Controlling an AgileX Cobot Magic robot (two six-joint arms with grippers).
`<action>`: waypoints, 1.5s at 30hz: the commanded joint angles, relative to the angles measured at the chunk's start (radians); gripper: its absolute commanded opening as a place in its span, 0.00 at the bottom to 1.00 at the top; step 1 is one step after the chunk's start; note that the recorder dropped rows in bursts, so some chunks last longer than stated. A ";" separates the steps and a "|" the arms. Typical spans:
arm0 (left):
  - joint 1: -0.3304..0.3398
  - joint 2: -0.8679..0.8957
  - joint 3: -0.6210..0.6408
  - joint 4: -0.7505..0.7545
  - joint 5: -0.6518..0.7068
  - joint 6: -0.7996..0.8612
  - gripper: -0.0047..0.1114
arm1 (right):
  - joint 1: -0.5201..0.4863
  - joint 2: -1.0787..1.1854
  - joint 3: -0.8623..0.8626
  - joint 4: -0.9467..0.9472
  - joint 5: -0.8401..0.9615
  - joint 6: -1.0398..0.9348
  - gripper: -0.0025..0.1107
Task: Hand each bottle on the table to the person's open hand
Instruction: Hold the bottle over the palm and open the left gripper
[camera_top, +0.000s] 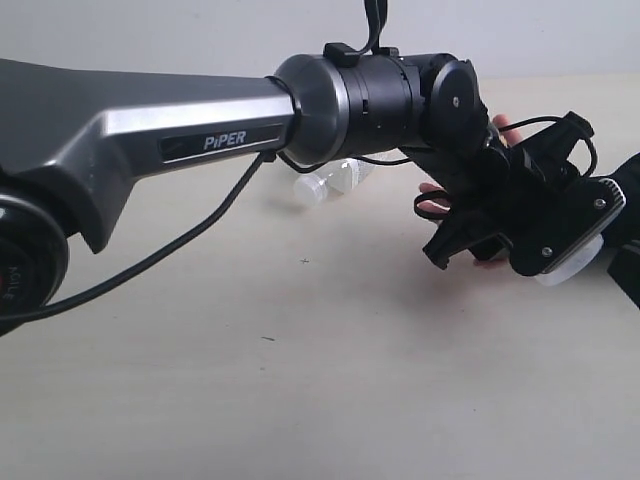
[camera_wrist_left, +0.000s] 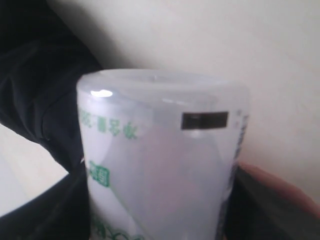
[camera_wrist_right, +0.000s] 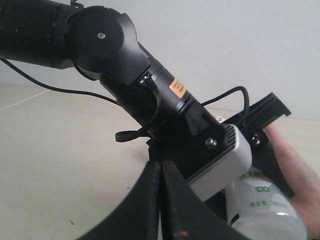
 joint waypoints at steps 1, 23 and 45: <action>-0.006 0.003 -0.001 -0.006 0.023 -0.007 0.29 | -0.003 -0.003 0.005 -0.005 -0.020 -0.001 0.02; -0.006 0.003 -0.001 -0.003 0.042 -0.034 0.63 | -0.003 -0.003 0.005 -0.005 -0.025 -0.001 0.02; -0.004 -0.021 -0.001 0.009 0.005 -0.038 0.63 | -0.003 -0.003 0.005 -0.005 -0.025 -0.001 0.02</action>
